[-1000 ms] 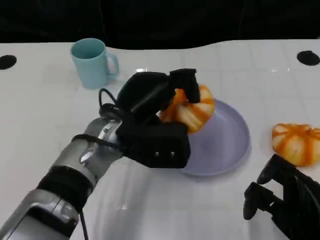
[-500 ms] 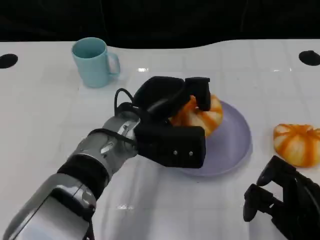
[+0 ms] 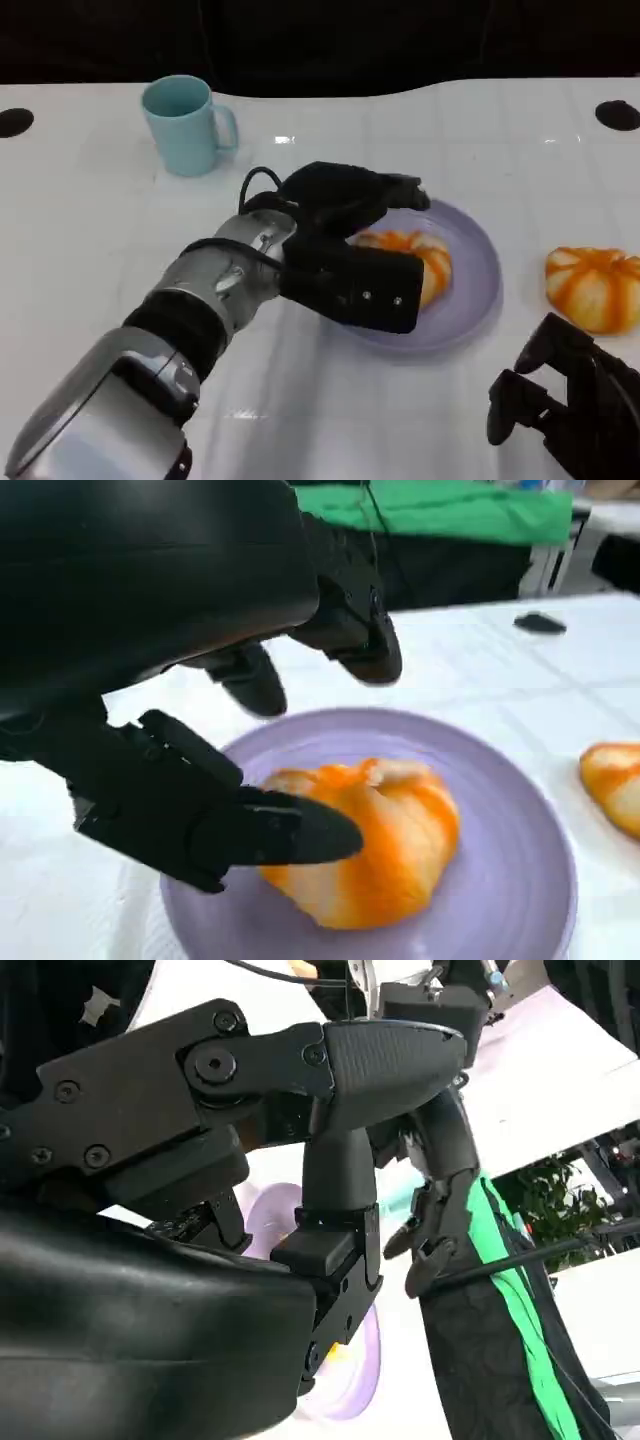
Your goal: Grasp the bread from the table and place it into the plate.
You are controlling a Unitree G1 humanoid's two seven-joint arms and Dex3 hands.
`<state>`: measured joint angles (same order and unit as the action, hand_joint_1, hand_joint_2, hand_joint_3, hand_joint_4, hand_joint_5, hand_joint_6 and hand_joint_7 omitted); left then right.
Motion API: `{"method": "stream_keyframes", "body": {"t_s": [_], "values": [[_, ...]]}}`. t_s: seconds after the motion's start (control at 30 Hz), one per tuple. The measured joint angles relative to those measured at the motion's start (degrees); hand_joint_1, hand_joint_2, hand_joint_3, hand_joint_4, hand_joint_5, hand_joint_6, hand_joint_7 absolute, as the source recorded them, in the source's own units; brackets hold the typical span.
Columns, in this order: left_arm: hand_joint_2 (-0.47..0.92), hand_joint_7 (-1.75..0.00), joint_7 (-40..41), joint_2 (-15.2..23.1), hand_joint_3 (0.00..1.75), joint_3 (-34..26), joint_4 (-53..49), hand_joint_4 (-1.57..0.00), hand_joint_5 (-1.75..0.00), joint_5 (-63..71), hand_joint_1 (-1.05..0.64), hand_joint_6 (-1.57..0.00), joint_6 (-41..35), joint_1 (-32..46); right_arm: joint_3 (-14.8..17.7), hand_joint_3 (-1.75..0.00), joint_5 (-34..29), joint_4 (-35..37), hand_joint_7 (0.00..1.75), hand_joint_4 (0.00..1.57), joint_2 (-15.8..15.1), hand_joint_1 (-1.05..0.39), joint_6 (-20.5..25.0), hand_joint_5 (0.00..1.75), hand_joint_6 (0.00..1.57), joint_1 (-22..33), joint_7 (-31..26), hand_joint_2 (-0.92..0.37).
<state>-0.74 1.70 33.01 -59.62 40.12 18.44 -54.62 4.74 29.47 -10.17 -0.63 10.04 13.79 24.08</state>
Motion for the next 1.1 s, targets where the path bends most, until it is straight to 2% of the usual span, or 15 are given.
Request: {"method": "stream_keyframes", "body": {"t_s": [0.4,0.8,0.93,0.97,1.0,1.1], "values": [[0.92,-0.10,-5.0,3.0,0.58,-0.5,6.1,-0.03,-0.40,-1.6,-0.85,-0.21,-0.9,0.6,-0.1,-0.40,0.0,-0.4,1.63,0.74,-0.1,-0.59,0.0,1.75,0.56,0.1,-0.1,-0.92],[0.92,-0.07,-16.3,8.0,0.47,-9.3,20.4,-0.09,-0.42,-15.6,-0.79,-0.25,0.1,10.5,-0.1,-0.40,0.3,-0.5,1.63,0.74,-0.1,-0.57,0.2,1.75,0.56,0.3,-0.1,-0.92],[0.92,-0.09,-19.6,8.1,0.41,-12.9,24.5,-0.15,-0.50,-22.5,-0.74,-0.32,0.5,14.3,-0.1,-0.40,0.4,-0.6,1.63,0.74,-0.1,-0.58,0.2,1.75,0.56,0.4,-0.1,-0.92],[0.92,-0.13,-20.3,8.1,0.35,-13.8,25.4,-0.21,-0.69,-24.2,-0.70,-0.42,0.7,15.3,0.0,-0.39,0.4,-0.7,1.62,0.74,-0.1,-0.58,0.2,1.75,0.57,0.4,-0.2,-0.92],[0.92,-0.15,-20.8,7.9,0.32,-14.9,26.5,-0.24,-0.80,-26.1,-0.67,-0.48,0.7,16.6,-0.1,-0.39,0.4,-0.7,1.62,0.74,-0.1,-0.58,0.3,1.75,0.57,0.4,-0.2,-0.92],[0.92,-0.22,-20.8,5.0,0.27,-19.8,29.9,-0.33,-1.02,-34.6,-0.60,-0.60,1.7,22.6,0.0,-0.40,0.4,-0.8,1.62,0.75,-0.2,-0.58,0.3,1.75,0.57,0.6,-0.2,-0.92]]}}
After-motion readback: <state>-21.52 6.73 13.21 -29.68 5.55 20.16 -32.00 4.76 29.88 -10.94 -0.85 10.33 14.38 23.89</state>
